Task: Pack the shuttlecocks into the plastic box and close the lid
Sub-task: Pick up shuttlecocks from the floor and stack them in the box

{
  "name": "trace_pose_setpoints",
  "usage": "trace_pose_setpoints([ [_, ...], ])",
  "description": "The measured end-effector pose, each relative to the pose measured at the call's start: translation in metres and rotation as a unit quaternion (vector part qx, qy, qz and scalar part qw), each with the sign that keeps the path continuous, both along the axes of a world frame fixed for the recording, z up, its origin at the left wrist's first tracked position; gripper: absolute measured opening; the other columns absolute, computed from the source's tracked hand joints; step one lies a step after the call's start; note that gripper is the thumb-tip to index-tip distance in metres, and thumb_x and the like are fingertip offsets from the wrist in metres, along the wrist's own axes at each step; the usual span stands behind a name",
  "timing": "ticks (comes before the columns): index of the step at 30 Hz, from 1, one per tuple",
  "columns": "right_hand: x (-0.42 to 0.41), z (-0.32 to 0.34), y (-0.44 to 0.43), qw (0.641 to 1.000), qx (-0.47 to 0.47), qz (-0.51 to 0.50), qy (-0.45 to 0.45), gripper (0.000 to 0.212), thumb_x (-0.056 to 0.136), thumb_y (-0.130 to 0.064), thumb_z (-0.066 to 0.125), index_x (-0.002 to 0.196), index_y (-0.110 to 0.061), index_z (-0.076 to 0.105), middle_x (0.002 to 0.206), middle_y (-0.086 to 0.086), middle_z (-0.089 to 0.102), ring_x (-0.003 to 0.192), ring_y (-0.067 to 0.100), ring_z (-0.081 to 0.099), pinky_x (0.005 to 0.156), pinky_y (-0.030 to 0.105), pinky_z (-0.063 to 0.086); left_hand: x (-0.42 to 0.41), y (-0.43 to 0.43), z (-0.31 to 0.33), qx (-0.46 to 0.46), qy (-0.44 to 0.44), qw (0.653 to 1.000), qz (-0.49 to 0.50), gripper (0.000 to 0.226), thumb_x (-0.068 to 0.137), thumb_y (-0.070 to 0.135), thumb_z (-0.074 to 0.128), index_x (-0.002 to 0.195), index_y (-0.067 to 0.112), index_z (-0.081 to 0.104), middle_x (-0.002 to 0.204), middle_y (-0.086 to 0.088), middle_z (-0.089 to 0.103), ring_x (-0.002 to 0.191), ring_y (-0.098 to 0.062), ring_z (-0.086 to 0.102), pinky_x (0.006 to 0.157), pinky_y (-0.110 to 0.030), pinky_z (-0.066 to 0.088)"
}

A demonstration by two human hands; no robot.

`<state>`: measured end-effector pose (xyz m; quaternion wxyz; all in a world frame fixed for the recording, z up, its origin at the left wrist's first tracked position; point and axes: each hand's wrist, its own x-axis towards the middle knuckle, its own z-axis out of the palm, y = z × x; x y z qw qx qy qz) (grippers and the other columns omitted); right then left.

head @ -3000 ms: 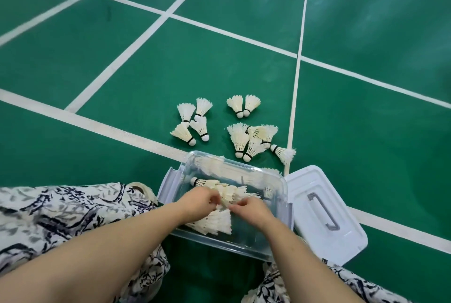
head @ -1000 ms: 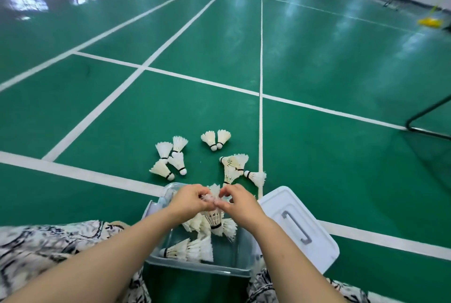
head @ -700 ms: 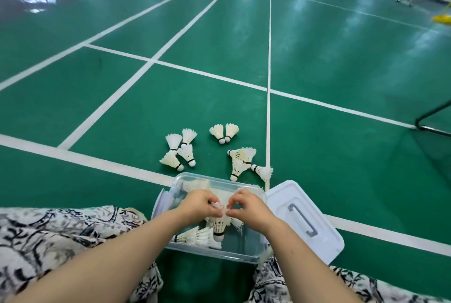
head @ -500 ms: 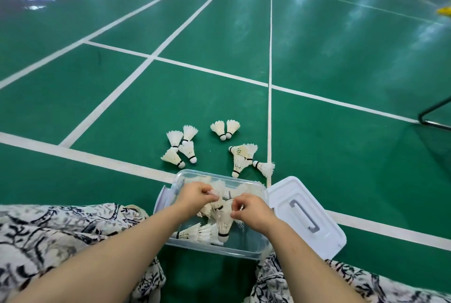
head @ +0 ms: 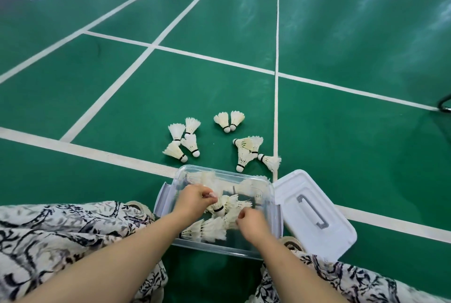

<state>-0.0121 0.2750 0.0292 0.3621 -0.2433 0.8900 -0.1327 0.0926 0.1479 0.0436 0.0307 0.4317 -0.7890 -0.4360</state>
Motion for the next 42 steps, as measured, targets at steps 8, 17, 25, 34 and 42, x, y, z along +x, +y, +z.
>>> trace_pose_setpoints([
  [8,0.004,-0.033,0.000,0.985,0.098,0.050,-0.135,0.018,0.089,-0.004,0.049,0.095,-0.005,0.065,0.101,0.013,0.062,0.089,0.019,0.057,0.093,0.033,0.050,0.004,-0.005,-0.013,0.001,-0.026,1.000,-0.012,0.020,0.086,0.021,0.066,0.099,0.008,0.073,0.100,-0.007,0.068,0.098,-0.021,0.062,0.077,-0.022,0.041],
  [17,-0.007,0.001,-0.004,0.996,-0.075,0.030,0.029,0.047,0.087,-0.023,0.059,0.132,-0.021,0.046,0.132,0.003,0.053,0.119,0.020,0.052,0.098,0.030,0.042,-0.005,-0.010,-0.012,-0.158,-0.123,0.956,-0.214,0.022,0.092,0.029,0.052,0.101,0.017,0.069,0.111,-0.001,0.065,0.118,-0.023,0.042,0.098,-0.037,0.040],
  [25,-0.003,0.032,-0.006,0.966,-0.100,0.162,0.173,0.035,0.091,-0.042,0.051,0.113,-0.018,0.064,0.125,-0.001,0.052,0.119,0.020,0.040,0.098,0.034,0.036,-0.031,-0.005,0.019,-0.223,-0.118,0.896,-0.365,0.030,0.089,0.040,0.054,0.109,0.021,0.067,0.120,0.001,0.057,0.121,-0.021,0.037,0.101,-0.041,0.037],
  [34,-0.006,0.032,0.018,0.959,0.027,0.145,0.240,0.027,0.092,-0.018,0.042,0.101,-0.009,0.066,0.108,0.010,0.064,0.101,0.030,0.060,0.081,0.032,0.046,-0.020,-0.018,0.024,-0.187,-0.057,0.963,-0.187,0.028,0.087,0.028,0.060,0.115,0.021,0.060,0.127,-0.002,0.052,0.122,-0.022,0.042,0.103,-0.037,0.038],
  [42,-0.004,0.003,0.010,0.987,0.073,0.087,0.111,0.025,0.089,-0.005,0.043,0.098,-0.005,0.067,0.096,0.011,0.065,0.076,0.023,0.050,0.067,0.026,0.039,-0.007,-0.029,0.014,-0.188,-0.058,0.970,-0.144,0.023,0.091,0.025,0.053,0.106,0.014,0.066,0.113,-0.005,0.062,0.114,-0.022,0.049,0.097,-0.029,0.035],
])
